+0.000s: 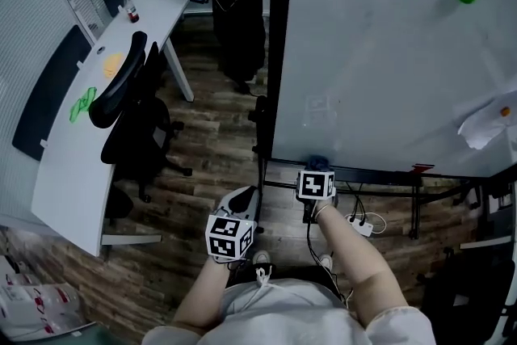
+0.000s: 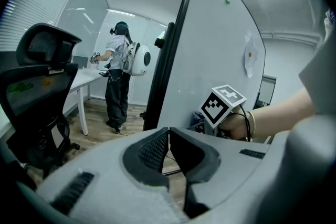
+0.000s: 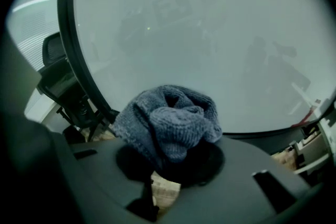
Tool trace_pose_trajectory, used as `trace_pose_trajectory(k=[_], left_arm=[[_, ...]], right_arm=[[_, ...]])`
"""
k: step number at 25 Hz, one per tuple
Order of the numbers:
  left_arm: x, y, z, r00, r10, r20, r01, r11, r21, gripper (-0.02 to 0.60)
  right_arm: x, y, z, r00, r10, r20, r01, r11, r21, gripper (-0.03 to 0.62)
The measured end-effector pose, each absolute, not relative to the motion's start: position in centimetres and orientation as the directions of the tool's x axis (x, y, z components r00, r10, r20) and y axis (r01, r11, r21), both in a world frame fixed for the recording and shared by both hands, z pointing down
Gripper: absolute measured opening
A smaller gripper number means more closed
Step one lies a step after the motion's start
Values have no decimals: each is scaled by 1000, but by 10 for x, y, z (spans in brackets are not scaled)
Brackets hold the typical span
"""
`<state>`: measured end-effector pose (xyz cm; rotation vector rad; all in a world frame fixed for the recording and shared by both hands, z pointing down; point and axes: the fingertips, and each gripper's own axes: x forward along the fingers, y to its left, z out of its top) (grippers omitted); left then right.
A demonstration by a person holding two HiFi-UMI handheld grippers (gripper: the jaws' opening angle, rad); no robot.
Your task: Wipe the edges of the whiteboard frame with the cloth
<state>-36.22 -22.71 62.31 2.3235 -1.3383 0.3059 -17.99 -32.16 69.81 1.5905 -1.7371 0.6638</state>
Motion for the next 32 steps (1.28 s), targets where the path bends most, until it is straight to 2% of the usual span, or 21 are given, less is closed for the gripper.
trace_pose_trajectory(k=[3,7,12,16,23,32], left_arm=[[-372,-227,626,517,-761,391,-854,-431,292,25],[-379,-227,631,526,-753,396,-849,-436,298,25],[-393,-228,632,519,-756,399,-851,-414,322,25],[-413,-229,635,487,-770,411,-868,-374,328,25],[-434,-227,640,462,-777,427,-877,-332,347,24],[-412,-225,631,468,-785,407,-872,-336,356,23]], right_arm=[[-189,-323,697,-12,-646,763,-988,126,91,77],[-227,-324,695,-90,-642,762,-973,221,71,77],[-259,-329,695,-111,-640,760,-971,231,53,77],[-293,-327,695,-184,-630,754,-950,312,29,77],[-336,-326,690,-253,-609,752,-932,362,-20,77],[-318,-304,688,-300,-559,773,-919,387,-77,77]])
